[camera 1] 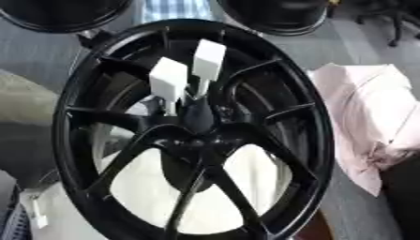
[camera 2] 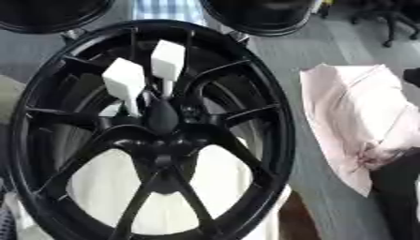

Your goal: Pull the pin out of the wheel hub.

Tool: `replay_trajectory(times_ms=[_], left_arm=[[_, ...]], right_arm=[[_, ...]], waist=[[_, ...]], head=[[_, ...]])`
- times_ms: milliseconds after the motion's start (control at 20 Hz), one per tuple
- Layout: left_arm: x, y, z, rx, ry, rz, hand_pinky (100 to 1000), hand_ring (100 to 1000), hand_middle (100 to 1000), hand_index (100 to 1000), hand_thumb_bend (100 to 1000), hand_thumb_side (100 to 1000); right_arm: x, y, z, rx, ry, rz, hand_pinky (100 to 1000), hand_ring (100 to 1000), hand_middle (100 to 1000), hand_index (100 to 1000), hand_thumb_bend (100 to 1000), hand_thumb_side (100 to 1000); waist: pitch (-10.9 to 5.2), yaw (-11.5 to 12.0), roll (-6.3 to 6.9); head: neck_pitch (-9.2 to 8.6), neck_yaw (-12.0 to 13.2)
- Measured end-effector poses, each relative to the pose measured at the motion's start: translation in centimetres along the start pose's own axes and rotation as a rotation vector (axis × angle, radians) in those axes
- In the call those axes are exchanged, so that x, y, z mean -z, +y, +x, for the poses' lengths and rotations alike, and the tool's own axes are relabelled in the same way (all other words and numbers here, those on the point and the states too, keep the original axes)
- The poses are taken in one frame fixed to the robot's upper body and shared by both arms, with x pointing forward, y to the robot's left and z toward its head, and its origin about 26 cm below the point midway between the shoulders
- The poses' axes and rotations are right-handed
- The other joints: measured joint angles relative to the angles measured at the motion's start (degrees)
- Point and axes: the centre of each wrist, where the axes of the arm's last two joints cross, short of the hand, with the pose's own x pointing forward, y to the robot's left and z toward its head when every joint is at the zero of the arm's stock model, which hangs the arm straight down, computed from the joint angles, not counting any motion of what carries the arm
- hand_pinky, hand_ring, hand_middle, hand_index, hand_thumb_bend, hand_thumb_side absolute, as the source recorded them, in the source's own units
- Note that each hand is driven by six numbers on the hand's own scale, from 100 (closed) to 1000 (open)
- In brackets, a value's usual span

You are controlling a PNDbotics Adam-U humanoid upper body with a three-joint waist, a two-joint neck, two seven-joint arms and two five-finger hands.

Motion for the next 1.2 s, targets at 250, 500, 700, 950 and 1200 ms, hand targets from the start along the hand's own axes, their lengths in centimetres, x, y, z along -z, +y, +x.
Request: replay_trajectory(times_ms=[250,500,700,950,1200], left_arm=[[1.1,-0.4,0.7,-0.008,-0.051,-0.052,388,646,571,667,100,664],[3.2,-1.1,2.0,-0.003,-0.139,-0.15,397,649,579,679,100,616],[6.2,-1.9,4.4,0.048,-0.26,-0.297,403,652,586,686,100,582],[10.3,-3.0,8.9,0.184,-0.396,-0.554,436,679,624,724,100,490],[12.7,-4.8,12.9,0.394,-0.445,-0.842,545,721,690,766,100,427]], right_arm=[[0.0,0.0,0.0,-0.001,0.005,0.002,724,638,537,640,100,597],[0.2,-0.1,0.2,-0.007,0.002,0.008,723,637,536,639,100,601],[0.4,-0.2,0.4,-0.015,0.003,0.018,724,636,535,639,100,592],[0.4,-0.5,0.5,-0.034,0.011,0.032,724,635,537,638,100,600],[0.4,-0.7,0.6,-0.052,0.017,0.05,725,636,538,638,100,603]], waist=[[-0.19,0.0,0.34],[-0.52,0.1,1.18],[-0.82,0.0,2.12],[-1.07,-0.4,3.2],[-1.32,-0.4,3.98]], head=[[1.37,0.6],[2.31,0.7],[2.38,0.3],[2.49,0.2],[2.85,0.2]])
